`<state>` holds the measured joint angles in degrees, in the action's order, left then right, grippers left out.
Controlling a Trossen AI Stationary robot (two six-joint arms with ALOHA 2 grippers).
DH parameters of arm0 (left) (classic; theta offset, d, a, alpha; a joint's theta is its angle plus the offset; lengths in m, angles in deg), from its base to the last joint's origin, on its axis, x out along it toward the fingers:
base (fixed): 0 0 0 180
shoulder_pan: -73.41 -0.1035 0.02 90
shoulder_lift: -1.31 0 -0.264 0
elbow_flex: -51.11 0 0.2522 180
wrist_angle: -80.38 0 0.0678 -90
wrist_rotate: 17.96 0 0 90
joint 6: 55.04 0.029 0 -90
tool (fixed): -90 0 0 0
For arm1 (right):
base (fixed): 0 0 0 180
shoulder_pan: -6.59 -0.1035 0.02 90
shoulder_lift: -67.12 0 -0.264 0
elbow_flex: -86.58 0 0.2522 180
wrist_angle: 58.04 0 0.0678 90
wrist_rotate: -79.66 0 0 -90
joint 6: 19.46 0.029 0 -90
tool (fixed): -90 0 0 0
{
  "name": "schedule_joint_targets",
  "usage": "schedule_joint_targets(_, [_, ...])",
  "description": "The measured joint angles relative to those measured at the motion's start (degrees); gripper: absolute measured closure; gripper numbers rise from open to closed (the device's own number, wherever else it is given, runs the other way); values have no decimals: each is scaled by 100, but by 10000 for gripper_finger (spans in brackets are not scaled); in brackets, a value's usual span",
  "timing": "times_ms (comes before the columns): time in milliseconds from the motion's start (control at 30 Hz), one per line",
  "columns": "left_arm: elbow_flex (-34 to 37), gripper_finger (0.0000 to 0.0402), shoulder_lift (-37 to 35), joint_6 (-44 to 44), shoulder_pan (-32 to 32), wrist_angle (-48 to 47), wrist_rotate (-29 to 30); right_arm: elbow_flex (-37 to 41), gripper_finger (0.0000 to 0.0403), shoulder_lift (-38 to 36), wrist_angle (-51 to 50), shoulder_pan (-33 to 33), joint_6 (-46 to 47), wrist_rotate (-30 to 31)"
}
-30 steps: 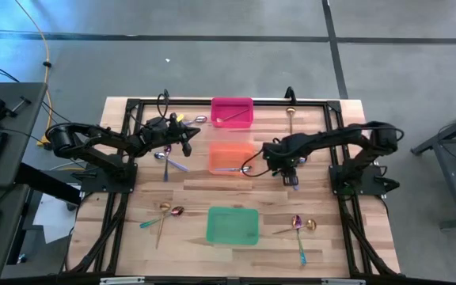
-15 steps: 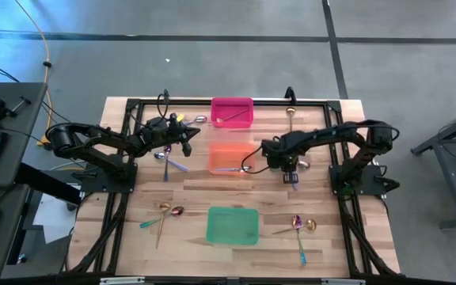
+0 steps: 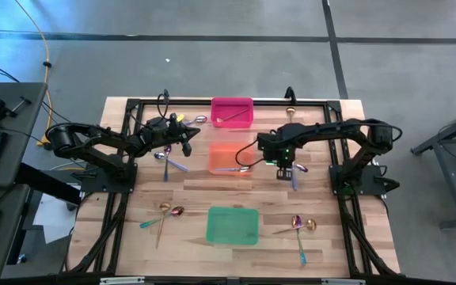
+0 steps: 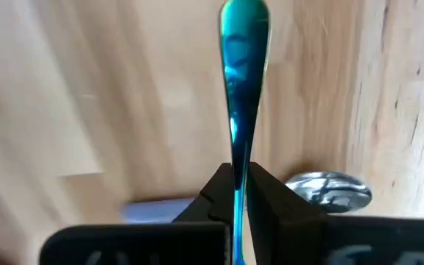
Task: Sort silverware by color (type)
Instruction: Put the blue spoon into the green bin
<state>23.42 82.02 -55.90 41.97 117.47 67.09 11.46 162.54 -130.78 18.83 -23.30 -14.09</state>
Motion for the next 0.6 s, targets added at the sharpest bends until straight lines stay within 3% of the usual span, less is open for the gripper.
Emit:
schedule_joint_targets(267, [-2, 401, 0, -62, 0, 2, 2, -1269, 402, -7, -438, -556, 1467, -789])
schedule_joint_targets(600, [-2, 401, 0, -53, -2, -91, 101, -2198, 403, 59, 867, -1872, 4241, -1116])
